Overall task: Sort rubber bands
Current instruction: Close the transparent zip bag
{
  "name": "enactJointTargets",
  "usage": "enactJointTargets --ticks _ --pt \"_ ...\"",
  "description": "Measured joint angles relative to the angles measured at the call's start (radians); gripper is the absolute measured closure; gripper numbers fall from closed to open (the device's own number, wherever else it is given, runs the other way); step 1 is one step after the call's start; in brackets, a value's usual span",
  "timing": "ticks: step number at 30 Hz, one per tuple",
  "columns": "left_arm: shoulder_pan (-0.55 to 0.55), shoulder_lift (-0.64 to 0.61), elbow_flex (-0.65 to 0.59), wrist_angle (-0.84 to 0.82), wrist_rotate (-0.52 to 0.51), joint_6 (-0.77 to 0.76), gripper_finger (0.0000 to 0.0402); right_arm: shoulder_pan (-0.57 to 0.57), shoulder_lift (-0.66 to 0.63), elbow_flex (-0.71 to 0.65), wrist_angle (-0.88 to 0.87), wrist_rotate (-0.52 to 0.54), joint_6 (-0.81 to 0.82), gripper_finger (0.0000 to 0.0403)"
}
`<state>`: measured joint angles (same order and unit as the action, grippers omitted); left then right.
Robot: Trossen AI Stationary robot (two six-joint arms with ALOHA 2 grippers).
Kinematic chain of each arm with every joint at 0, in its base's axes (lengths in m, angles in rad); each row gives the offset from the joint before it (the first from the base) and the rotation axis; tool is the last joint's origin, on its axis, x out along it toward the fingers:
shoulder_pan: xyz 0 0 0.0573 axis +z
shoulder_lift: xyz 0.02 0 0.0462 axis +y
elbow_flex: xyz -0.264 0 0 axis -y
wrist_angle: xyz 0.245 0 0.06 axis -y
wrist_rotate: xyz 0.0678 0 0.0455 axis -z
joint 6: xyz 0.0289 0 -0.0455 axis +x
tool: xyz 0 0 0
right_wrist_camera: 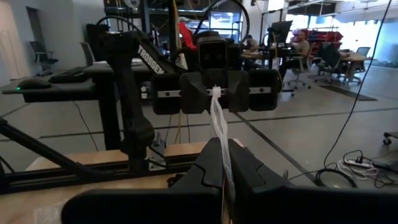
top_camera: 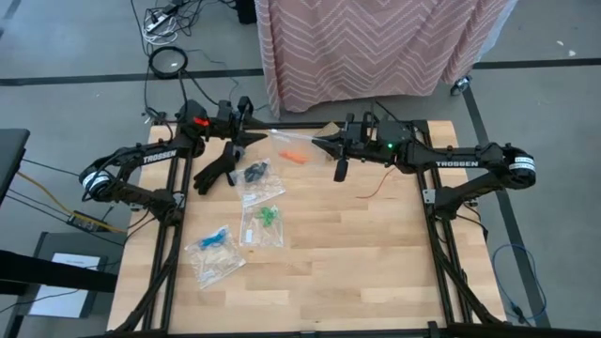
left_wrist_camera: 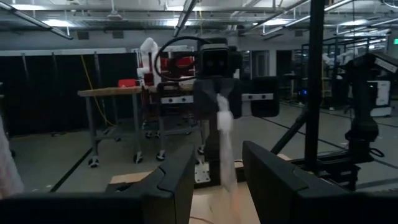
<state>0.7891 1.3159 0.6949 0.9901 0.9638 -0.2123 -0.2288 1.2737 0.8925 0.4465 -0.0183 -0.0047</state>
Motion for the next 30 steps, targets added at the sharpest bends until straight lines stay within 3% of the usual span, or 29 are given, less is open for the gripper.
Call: enactJointTargets --ticks 14,30 --pt "-0.053 0.0 0.0 0.001 -0.014 -0.006 0.0259 0.007 0.0 0.0 -0.006 0.023 -0.015 0.0403" --pt "-0.05 0.0 0.0 0.0 0.067 -0.043 0.0259 0.002 0.001 0.0 -0.002 0.094 -0.039 0.0403"
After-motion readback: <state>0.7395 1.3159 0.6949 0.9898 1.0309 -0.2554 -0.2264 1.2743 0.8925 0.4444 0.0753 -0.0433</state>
